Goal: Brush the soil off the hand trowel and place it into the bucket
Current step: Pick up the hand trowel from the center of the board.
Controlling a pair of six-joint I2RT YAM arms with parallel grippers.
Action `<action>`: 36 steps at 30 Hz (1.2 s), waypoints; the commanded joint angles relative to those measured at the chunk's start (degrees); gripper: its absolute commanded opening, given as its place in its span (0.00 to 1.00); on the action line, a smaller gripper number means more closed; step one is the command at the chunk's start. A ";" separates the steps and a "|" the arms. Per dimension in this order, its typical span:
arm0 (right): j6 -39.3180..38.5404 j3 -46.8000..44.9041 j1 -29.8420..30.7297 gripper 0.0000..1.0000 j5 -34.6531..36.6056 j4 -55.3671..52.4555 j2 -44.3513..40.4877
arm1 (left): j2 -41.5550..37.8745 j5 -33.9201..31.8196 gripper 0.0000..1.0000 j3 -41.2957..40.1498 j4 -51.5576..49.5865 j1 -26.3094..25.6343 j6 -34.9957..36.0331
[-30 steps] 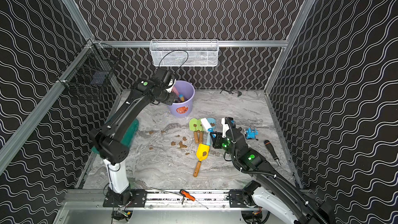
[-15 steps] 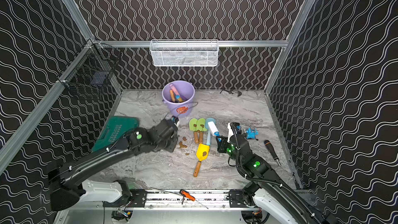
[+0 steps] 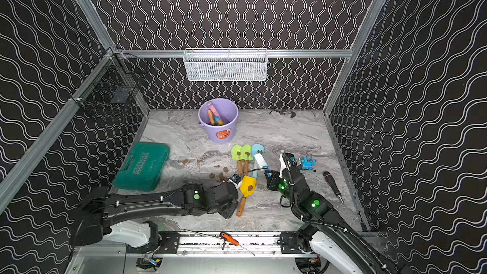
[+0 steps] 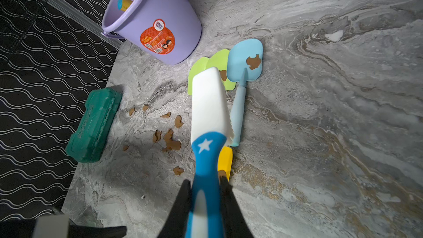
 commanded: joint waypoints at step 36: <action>0.74 -0.85 0.01 0.00 0.07 0.26 -0.22 | 19.33 0.76 0.32 1.34 9.92 0.98 -1.51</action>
